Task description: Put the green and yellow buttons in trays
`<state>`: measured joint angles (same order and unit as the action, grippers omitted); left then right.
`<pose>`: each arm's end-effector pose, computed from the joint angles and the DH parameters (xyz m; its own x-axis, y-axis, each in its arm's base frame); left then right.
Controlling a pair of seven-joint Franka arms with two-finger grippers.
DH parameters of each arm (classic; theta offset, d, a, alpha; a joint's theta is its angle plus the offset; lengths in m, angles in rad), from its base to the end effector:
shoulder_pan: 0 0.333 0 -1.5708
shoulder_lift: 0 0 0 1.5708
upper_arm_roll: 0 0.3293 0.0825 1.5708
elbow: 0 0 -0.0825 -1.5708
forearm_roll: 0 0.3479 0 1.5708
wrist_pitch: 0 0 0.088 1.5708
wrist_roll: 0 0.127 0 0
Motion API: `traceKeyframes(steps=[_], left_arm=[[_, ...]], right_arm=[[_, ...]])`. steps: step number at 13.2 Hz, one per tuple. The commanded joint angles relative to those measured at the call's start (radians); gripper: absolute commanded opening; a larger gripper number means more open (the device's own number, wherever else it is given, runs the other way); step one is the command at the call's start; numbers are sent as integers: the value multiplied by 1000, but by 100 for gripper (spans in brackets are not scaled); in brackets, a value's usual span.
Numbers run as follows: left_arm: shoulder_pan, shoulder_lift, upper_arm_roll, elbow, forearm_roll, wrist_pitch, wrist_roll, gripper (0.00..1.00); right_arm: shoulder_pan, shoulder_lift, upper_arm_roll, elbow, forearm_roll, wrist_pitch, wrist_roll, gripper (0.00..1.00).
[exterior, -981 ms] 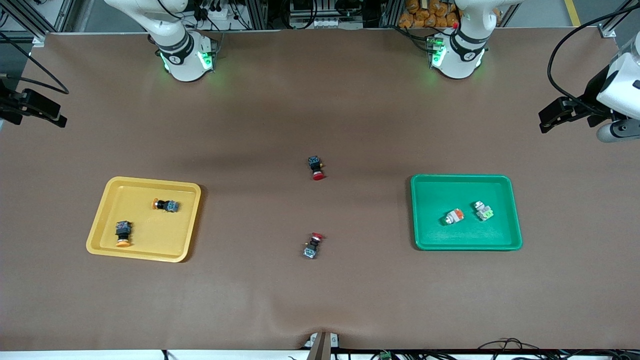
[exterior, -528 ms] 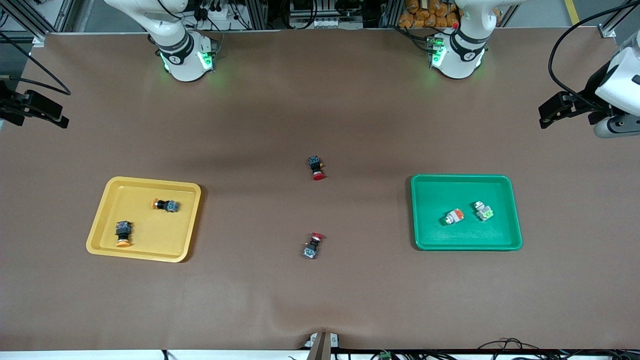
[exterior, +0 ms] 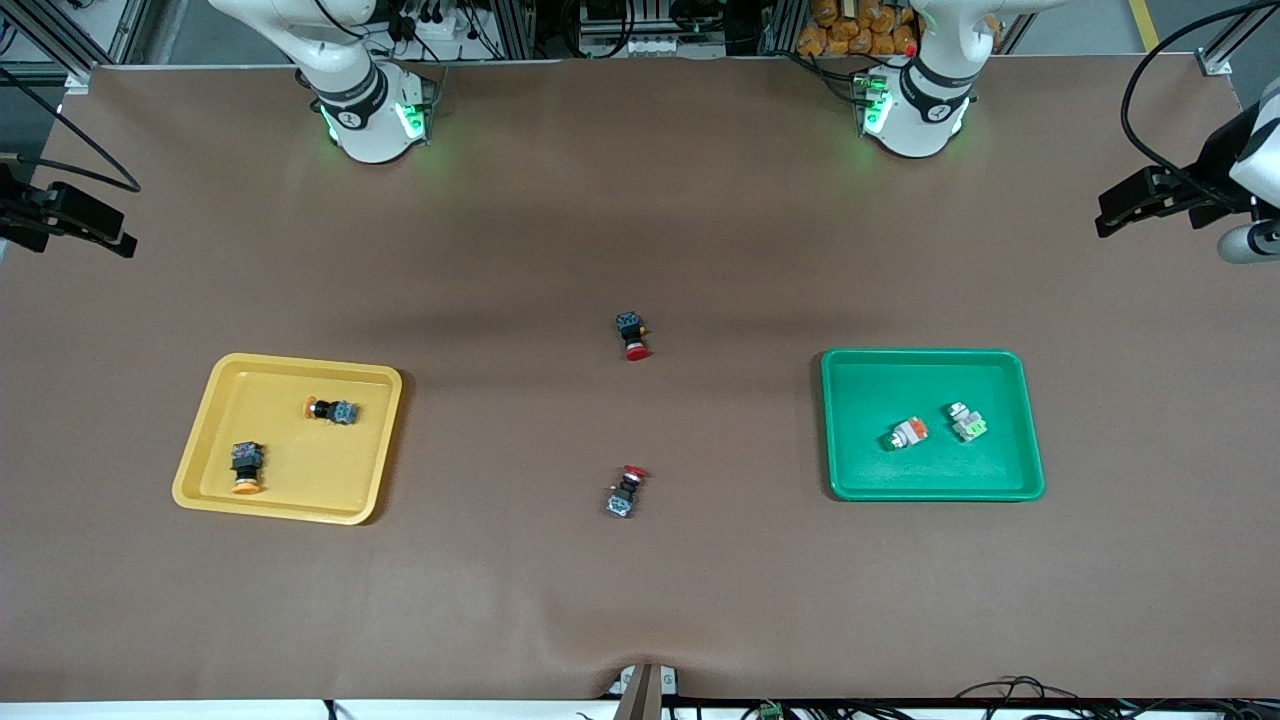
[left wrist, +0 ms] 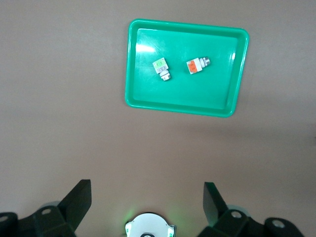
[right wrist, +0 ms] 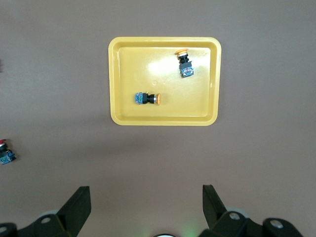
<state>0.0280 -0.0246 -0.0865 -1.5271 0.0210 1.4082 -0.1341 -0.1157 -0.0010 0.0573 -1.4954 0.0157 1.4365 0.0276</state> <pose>0.4908 -0.0264 0.6355 0.9928 0.0793 -0.0903 0.0764 -0.9964 -0.0355 0.5025 -0.0272 0.6393 0.9948 -0.0837 -0.0583 -0.0846 -0.9963 -0.0140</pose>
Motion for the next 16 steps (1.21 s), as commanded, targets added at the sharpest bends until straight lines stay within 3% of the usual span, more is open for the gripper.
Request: traceKeyframes(steps=[1,8,12,16], left_arm=[[-8,-34,2,-28,-15,0,24,100],[-8,-66,-13,-82,-18,20,22,100],[-6,-132,-13,-189,-22,75,22,100],[-5,-144,-10,-185,-26,72,17,100]], right_arm=[[-12,12,9,26,-11,-19,11,100],[4,28,10,27,-2,-16,12,100],[-1,32,10,29,0,-16,12,100],[2,32,10,27,1,-16,12,100]])
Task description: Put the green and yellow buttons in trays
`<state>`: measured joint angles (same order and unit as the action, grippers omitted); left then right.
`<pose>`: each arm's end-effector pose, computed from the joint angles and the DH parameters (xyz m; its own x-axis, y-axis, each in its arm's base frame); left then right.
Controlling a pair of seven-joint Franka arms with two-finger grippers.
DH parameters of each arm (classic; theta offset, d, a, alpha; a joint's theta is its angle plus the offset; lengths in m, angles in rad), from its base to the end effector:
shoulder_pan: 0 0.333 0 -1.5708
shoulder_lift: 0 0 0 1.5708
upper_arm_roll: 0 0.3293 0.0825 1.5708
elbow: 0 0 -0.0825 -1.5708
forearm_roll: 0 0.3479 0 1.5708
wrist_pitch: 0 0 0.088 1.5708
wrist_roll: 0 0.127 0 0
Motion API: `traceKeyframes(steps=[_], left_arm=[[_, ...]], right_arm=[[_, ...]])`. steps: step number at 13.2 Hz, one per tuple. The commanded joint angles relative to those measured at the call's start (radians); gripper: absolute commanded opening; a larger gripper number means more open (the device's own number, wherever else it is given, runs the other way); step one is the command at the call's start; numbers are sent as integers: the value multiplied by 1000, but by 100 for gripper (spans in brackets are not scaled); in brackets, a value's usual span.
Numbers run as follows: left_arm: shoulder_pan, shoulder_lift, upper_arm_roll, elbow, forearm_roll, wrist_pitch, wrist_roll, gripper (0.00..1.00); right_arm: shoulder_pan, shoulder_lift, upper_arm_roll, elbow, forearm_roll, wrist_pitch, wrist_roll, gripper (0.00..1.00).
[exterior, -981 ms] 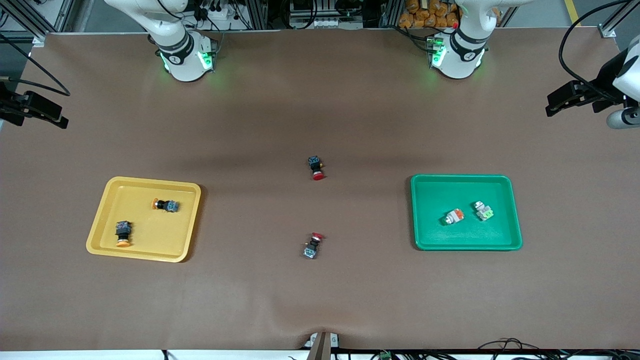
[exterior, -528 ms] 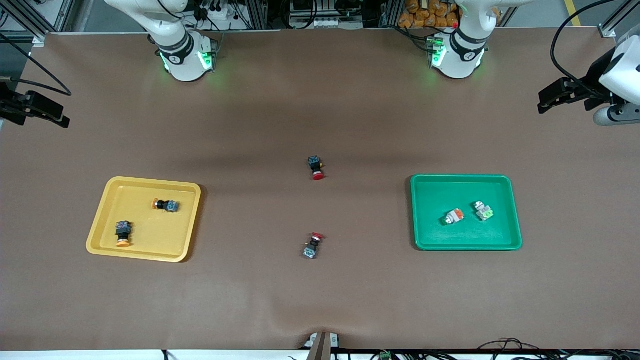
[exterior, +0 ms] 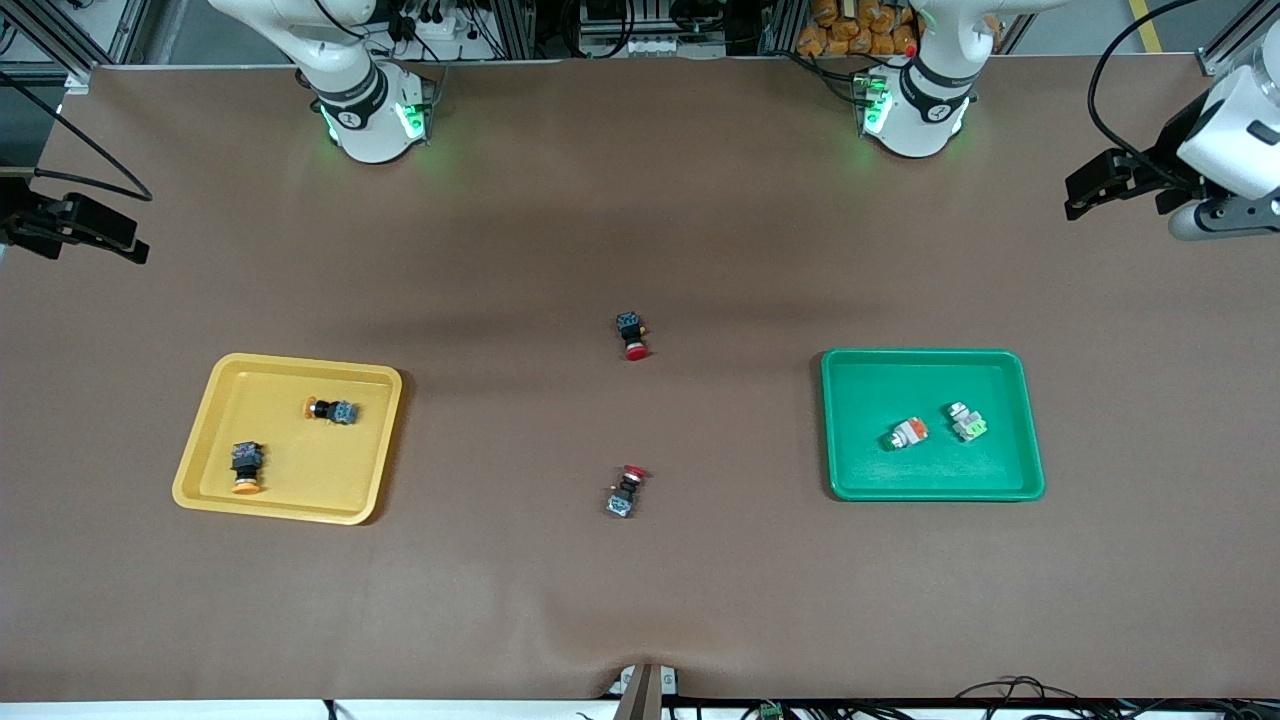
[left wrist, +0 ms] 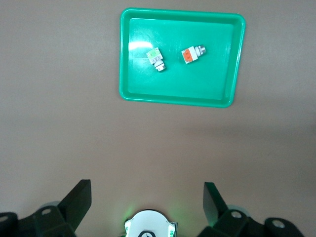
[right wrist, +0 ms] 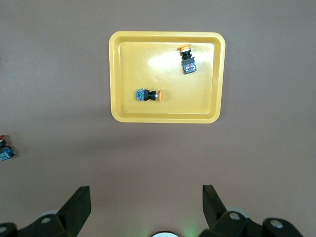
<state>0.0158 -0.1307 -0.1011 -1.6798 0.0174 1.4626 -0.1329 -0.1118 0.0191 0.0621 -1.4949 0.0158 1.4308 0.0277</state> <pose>0.4600 -0.0404 0.6259 0.9953 0.0517 -0.0822 0.0484 -0.9980 -0.0418 0.5080 -0.0234 0.6289 0.9937 -0.0749 -0.0835 -0.0763 -0.9970 -0.0147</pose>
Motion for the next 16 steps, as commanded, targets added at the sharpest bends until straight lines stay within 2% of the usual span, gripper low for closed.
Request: traceKeyframes(steps=[1,5,10,16], left_arm=[[6,-38,4,-31,-22,18,18,100],[7,-47,9,-35,-69,36,13,100],[6,-37,11,-26,-56,51,7,100],[12,3,14,31,-54,45,15,100]], right_arm=[[-2,12,5,27,1,-10,12,100],[-9,12,5,27,1,-12,12,100],[0,12,5,28,1,-13,12,100],[0,13,5,28,1,-13,14,100]])
